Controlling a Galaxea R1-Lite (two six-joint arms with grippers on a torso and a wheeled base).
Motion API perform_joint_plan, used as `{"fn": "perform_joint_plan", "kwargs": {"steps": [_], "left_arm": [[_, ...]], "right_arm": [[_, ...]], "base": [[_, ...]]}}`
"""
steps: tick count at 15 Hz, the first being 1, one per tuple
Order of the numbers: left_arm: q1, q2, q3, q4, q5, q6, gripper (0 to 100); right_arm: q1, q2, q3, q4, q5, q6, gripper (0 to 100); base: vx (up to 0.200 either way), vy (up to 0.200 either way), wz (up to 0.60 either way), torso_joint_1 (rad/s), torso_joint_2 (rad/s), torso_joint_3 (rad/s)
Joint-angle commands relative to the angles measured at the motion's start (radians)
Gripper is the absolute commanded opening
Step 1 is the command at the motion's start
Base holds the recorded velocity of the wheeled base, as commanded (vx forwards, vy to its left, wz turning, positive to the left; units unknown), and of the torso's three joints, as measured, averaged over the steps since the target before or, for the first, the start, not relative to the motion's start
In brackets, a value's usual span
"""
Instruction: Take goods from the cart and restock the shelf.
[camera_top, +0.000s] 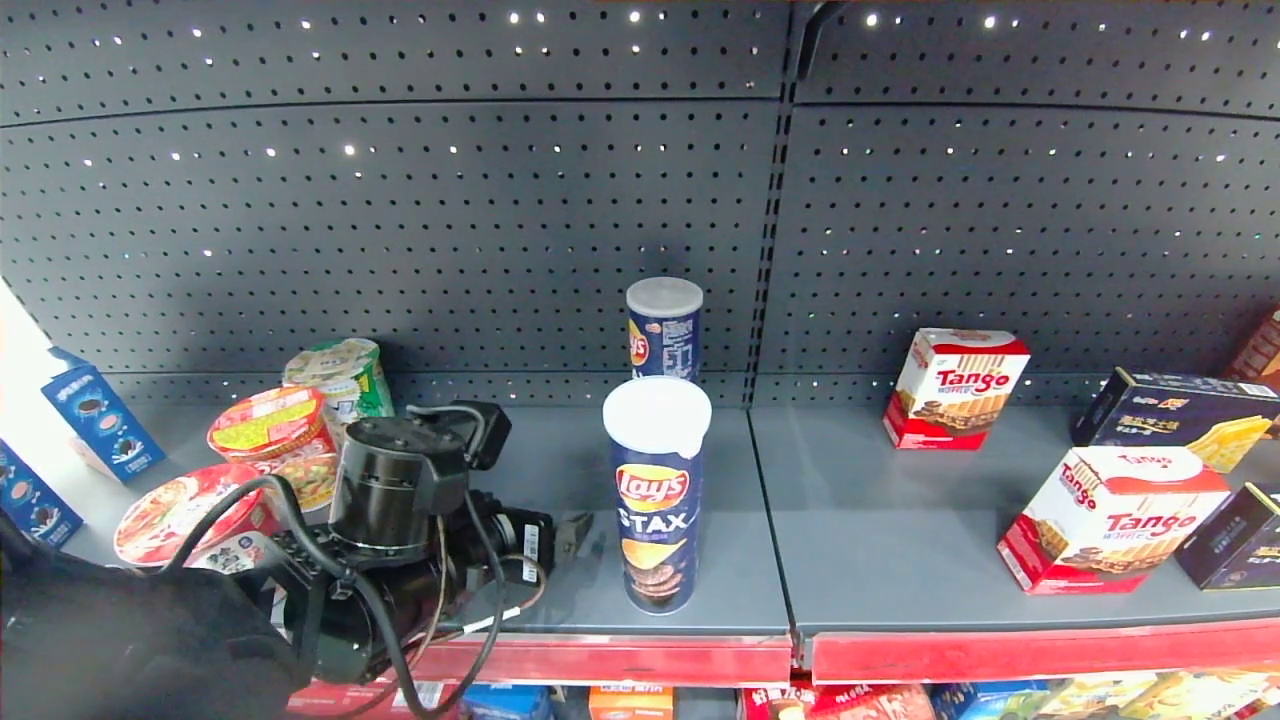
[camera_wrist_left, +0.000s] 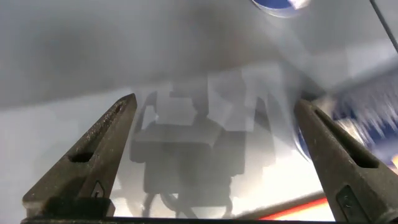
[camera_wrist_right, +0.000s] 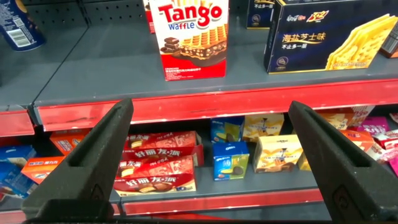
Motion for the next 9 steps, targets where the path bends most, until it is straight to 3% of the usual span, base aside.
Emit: {"fn": "perform_joint_plan", "kwargs": {"steps": [1,3,6,7,9], "left_arm": [[0.024,-0.079,-0.010,-0.002,0.000,0.000,100],[0.067,-0.237,-0.015,-0.026,-0.001,0.000,100],[0.213,-0.469,0.048,-0.066,-0.018,0.006,100],[0.291,-0.638,0.163,-0.064,-0.040,0.019,100],[0.366,-0.931,0.395,-0.061,-0.049,0.063,100]], "right_arm": [[0.000,0.001,0.000,0.000,0.000,0.000,100],[0.000,0.001,0.000,0.000,0.000,0.000,100],[0.000,0.001,0.000,0.000,0.000,0.000,100],[0.000,0.001,0.000,0.000,0.000,0.000,100],[0.001,0.001,0.000,0.000,0.000,0.000,100]], "base": [[0.000,0.000,0.00,0.000,0.00,0.000],[0.000,0.000,0.00,0.000,0.00,0.000],[0.000,0.000,0.00,0.000,0.00,0.000],[0.000,0.000,0.00,0.000,0.00,0.000],[0.000,0.000,0.00,0.000,0.00,0.000]]}}
